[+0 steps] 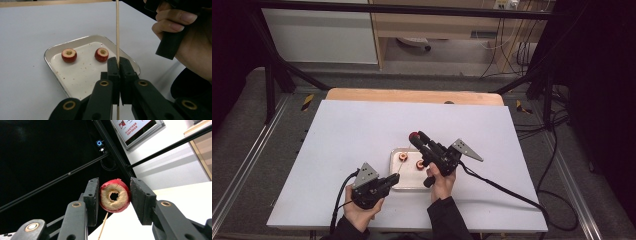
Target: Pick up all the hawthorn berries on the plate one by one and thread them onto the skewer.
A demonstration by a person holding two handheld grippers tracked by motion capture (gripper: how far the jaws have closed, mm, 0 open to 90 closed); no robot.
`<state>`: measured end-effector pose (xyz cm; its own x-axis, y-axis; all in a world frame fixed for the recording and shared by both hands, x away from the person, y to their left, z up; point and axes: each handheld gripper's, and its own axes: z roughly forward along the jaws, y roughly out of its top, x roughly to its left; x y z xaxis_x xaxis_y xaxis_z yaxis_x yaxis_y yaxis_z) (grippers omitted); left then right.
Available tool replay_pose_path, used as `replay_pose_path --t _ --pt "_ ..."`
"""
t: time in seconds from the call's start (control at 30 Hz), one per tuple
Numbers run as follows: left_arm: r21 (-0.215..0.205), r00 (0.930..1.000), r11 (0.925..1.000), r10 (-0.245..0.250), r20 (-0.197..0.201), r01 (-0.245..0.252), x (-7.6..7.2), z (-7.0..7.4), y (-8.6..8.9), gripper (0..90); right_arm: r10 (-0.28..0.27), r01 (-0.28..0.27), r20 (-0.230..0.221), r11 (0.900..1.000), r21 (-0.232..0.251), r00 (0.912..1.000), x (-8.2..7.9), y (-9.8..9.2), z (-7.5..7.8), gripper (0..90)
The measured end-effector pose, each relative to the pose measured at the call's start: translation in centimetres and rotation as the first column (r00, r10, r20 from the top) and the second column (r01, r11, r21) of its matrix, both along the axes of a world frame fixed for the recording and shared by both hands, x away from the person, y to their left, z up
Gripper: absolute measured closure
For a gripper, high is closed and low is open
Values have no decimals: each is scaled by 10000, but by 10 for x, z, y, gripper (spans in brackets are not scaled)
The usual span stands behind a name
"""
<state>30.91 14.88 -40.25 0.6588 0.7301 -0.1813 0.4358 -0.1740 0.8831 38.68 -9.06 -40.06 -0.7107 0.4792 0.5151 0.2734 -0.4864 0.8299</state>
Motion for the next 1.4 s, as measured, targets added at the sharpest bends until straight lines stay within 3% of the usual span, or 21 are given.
replay_pose_path --t 1.4 --pt "-174 9996 9997 154 -225 -158 1 -2 0 886 419 -415 -250 9990 167 9988 -10 9 -13 613"
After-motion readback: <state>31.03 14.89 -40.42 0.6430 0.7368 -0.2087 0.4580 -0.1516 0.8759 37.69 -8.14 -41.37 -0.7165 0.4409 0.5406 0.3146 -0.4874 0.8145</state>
